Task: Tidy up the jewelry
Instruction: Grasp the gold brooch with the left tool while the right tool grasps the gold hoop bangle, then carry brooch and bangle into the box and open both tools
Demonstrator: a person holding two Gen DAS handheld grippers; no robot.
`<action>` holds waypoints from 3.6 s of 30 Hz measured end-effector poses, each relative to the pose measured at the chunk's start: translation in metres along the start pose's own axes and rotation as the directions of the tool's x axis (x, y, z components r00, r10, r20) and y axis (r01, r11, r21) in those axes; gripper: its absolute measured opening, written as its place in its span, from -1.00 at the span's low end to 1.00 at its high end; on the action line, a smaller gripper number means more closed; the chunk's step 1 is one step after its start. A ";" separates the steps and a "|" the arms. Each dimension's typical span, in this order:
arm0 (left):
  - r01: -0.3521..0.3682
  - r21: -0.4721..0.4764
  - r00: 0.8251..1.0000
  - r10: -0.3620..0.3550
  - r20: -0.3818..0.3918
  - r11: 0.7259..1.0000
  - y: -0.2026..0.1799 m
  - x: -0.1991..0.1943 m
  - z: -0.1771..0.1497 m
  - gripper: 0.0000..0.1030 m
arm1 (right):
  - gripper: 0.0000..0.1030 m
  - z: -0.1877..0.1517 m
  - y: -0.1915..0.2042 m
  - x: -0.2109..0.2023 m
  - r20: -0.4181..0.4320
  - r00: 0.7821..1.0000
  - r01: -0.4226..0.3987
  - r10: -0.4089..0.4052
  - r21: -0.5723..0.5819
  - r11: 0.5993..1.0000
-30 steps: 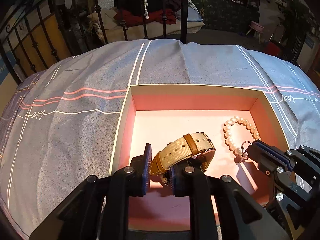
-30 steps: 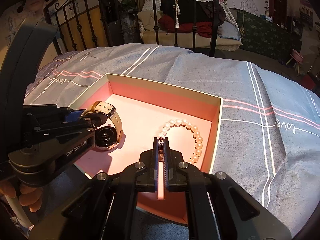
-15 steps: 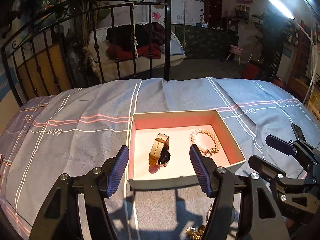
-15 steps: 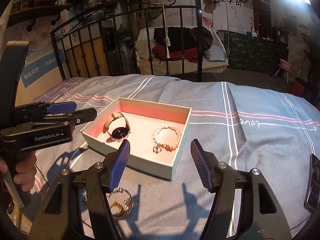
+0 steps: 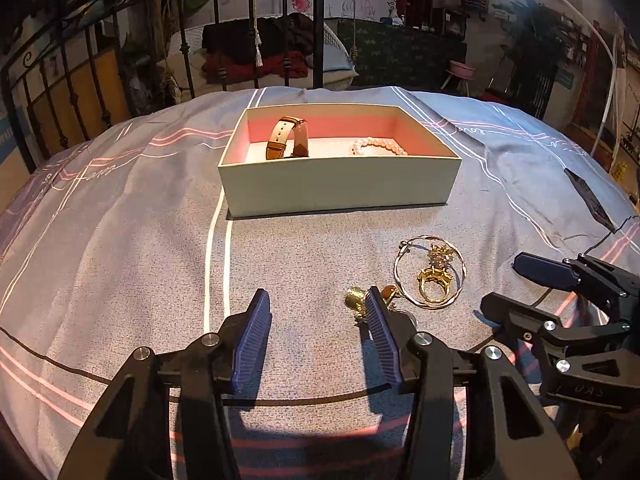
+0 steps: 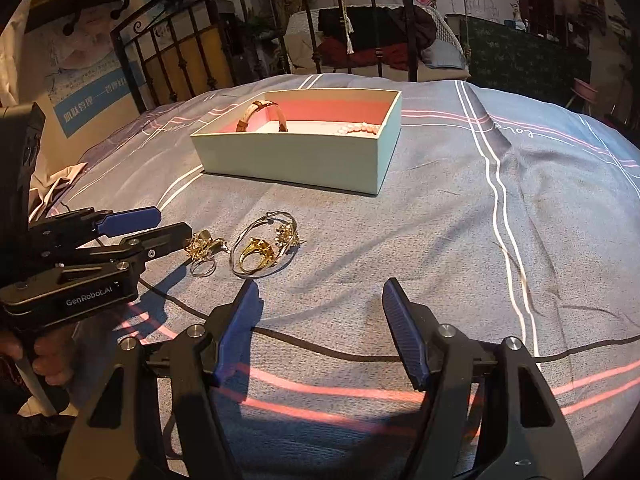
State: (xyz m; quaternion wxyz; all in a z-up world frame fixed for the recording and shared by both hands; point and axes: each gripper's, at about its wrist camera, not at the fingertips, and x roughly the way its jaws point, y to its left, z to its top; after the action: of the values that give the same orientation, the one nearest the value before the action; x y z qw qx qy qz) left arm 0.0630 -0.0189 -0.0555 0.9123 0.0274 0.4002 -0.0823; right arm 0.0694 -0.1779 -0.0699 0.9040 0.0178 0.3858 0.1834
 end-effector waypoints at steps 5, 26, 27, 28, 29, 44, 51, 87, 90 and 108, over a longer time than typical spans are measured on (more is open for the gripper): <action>-0.046 -0.009 0.999 0.046 -0.010 0.999 0.007 0.003 -0.001 -0.07 | 0.32 -0.002 0.005 0.001 -0.005 1.000 -0.005 0.005 -0.010 1.000; 0.066 -0.037 0.997 -0.067 -0.023 0.997 0.004 0.005 -0.008 -0.13 | 0.33 -0.001 0.009 0.004 -0.018 1.000 0.008 -0.009 -0.029 1.000; 0.060 -0.027 0.998 -0.061 -0.025 0.998 0.002 0.008 -0.008 -0.26 | 0.35 -0.001 0.009 0.004 -0.018 1.000 0.008 -0.009 -0.029 1.000; 0.059 -0.016 0.998 -0.060 -0.031 0.998 0.001 0.010 -0.007 -0.58 | 0.36 -0.001 0.009 0.004 -0.018 1.000 0.008 -0.008 -0.030 1.000; 0.055 -0.010 0.998 -0.055 -0.038 0.998 0.000 0.011 -0.007 -0.66 | 0.36 -0.001 0.010 0.004 -0.018 1.000 0.009 -0.010 -0.031 0.999; 0.065 -0.069 0.998 -0.066 -0.016 0.995 0.015 0.007 -0.012 -0.66 | 0.32 0.034 0.032 0.042 -0.136 0.991 -0.017 -0.010 -0.199 0.980; 0.073 -0.084 0.997 -0.075 -0.019 0.994 0.017 0.008 -0.011 -0.66 | 0.24 0.045 0.042 0.055 -0.141 0.990 -0.027 -0.011 -0.264 0.964; 0.095 -0.079 0.993 -0.088 0.083 0.992 0.016 -0.004 0.040 -0.66 | 0.02 0.059 0.026 0.024 0.007 0.998 -0.069 0.070 -0.128 0.989; 0.102 -0.080 0.990 -0.093 0.105 0.992 0.016 -0.003 0.056 -0.66 | 0.02 0.070 0.025 0.023 0.030 0.998 -0.058 0.062 -0.122 0.991; 0.019 0.001 1.000 -0.019 0.004 1.000 0.021 0.069 0.166 -0.66 | 0.02 0.158 0.007 0.069 0.042 0.999 0.025 -0.020 -0.116 0.993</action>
State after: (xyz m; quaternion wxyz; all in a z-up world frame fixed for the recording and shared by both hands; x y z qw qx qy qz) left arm 0.2329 -0.0265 0.0064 0.9123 0.0238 0.3987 -0.0909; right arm 0.2225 -0.1305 -0.0058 0.9132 -0.0357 0.3561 0.1949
